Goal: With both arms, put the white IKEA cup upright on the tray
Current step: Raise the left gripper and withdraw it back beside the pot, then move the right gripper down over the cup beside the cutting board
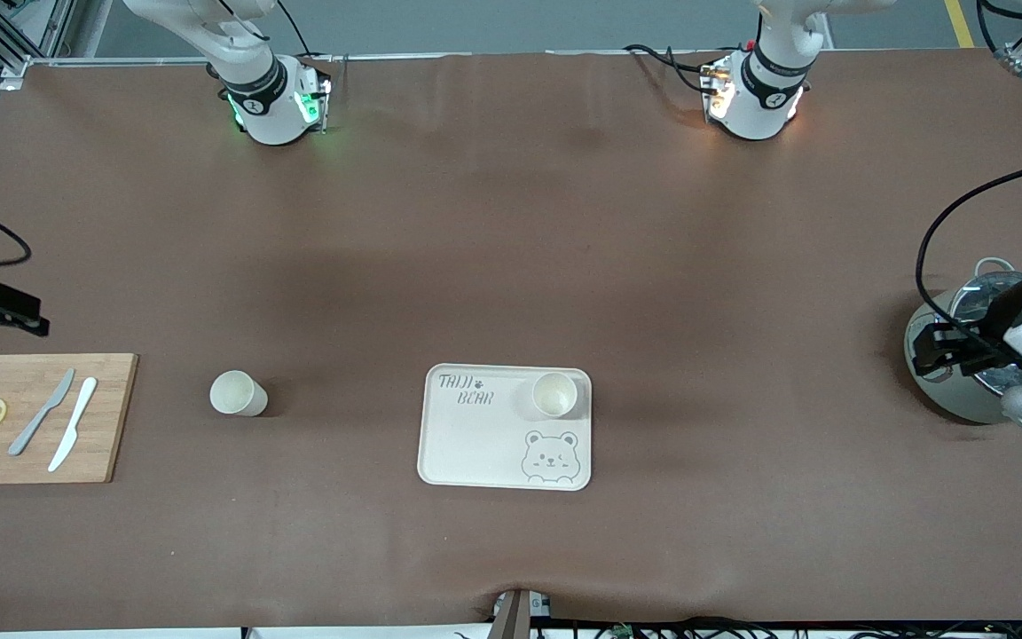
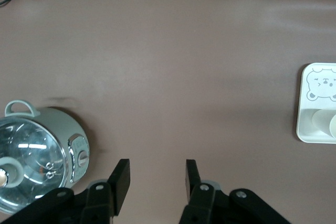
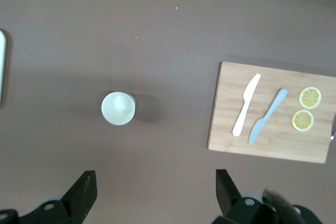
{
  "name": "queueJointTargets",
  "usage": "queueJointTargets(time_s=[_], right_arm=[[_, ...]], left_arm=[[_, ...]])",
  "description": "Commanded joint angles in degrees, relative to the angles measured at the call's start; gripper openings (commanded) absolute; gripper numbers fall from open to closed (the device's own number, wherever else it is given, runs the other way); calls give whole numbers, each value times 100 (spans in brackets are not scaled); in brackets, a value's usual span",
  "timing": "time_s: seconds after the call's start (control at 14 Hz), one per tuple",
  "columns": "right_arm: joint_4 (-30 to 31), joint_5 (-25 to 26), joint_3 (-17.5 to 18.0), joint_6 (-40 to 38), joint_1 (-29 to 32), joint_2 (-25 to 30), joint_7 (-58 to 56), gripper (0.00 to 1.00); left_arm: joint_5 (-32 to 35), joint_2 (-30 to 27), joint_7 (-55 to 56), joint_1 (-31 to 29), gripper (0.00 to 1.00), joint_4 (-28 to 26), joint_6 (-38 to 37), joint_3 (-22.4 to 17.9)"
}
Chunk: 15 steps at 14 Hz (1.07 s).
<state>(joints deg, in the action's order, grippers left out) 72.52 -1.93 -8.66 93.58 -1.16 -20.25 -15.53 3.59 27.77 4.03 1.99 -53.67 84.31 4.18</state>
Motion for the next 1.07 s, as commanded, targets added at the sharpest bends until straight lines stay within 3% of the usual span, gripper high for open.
queueJointTargets(time_s=[0.0, 0.29, 0.64, 0.78, 1.0], right_arm=[[-335, -175, 22, 483, 19, -531, 85, 100], [-29, -237, 40, 1274, -86, -945, 103, 100], [1201, -343, 40, 2708, -139, -1042, -19, 100], [1264, -343, 40, 2701, -165, -1191, -81, 100], [1466, -343, 40, 2569, -218, -1183, -143, 100]], left_arm=[[-122, -438, -69, -32, 51, -399, -186, 4], [-245, -860, 19, -67, 51, -854, -292, 4], [-289, -1553, 36, -181, 51, -1925, 128, -31], [-394, -2001, 45, -233, 51, -2681, 602, -101], [-456, -2223, 36, -505, 51, -3027, 736, -84]])
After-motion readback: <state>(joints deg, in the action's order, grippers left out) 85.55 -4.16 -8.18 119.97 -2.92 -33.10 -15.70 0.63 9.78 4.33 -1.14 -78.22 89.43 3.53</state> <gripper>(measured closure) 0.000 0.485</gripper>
